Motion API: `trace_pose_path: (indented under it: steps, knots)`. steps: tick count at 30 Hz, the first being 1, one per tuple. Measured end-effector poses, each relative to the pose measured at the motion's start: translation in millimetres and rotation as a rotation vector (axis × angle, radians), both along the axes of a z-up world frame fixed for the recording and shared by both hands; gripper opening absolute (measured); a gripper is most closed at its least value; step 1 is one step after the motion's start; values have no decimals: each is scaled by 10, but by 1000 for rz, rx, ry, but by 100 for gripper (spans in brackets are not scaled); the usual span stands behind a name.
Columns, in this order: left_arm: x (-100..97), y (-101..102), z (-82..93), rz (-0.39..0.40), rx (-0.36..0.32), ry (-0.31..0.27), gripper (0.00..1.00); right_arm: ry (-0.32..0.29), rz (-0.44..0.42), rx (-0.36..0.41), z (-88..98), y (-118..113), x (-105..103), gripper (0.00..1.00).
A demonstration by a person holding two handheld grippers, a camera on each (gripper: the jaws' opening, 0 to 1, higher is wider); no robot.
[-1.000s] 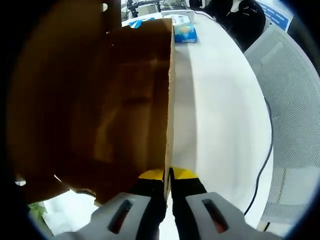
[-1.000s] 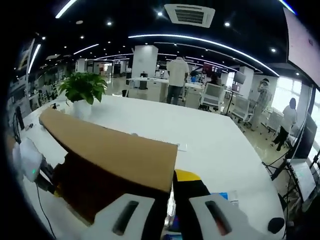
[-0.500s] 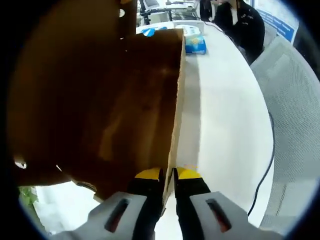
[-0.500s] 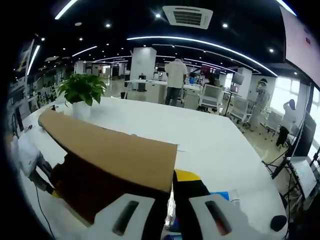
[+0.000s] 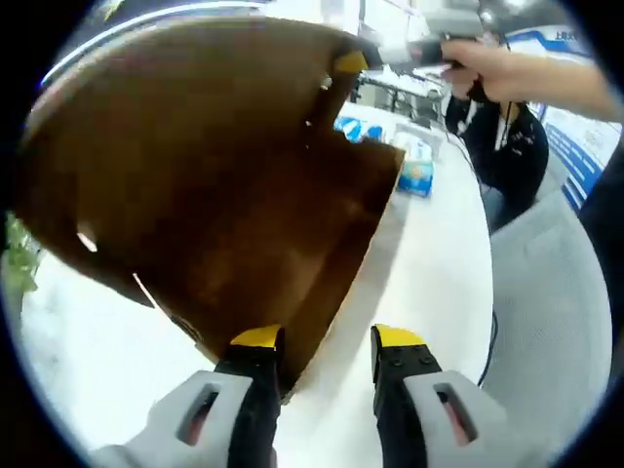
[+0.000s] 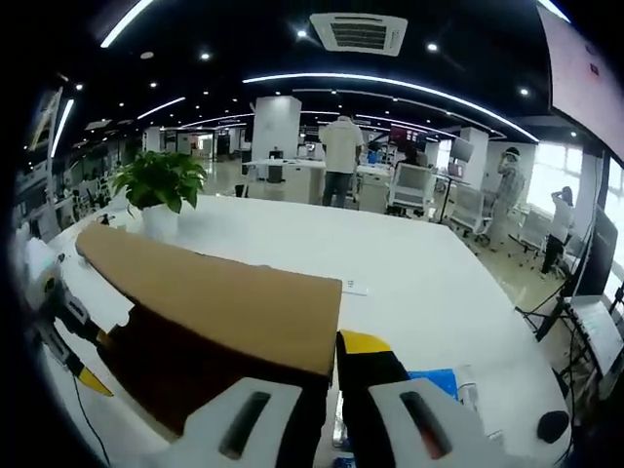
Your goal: Operate the shoe box by opening the lid, removing the specified soft item, and placing it in the target area until the item is outside and the box remains undamaged.
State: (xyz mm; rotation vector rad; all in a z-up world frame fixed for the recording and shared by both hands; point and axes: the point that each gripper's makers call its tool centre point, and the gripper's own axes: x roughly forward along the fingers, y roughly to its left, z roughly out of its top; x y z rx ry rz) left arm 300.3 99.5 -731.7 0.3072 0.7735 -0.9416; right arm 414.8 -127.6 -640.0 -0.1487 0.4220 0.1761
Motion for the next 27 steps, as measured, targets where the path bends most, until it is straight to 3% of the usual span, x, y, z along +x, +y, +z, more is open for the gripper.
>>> trace_pose_path:
  steps: [4,10,12,18,21,27]
  knots:
    - [56,36,190,137,-86,-36,36,-5,3,6,-9,0,-24,0]
    - [111,232,309,254,-46,-89,38,-9,7,19,-16,13,-37,0]
    - [222,349,392,341,-19,-131,39,-9,10,21,-23,13,-43,0]
    - [416,460,684,519,-36,-225,41,-9,20,14,-38,18,-44,0]
    - [478,475,810,559,-43,-262,43,-10,21,6,-42,12,-52,0]
    - [522,479,840,593,-82,-227,48,1,16,-1,-63,6,-74,0]
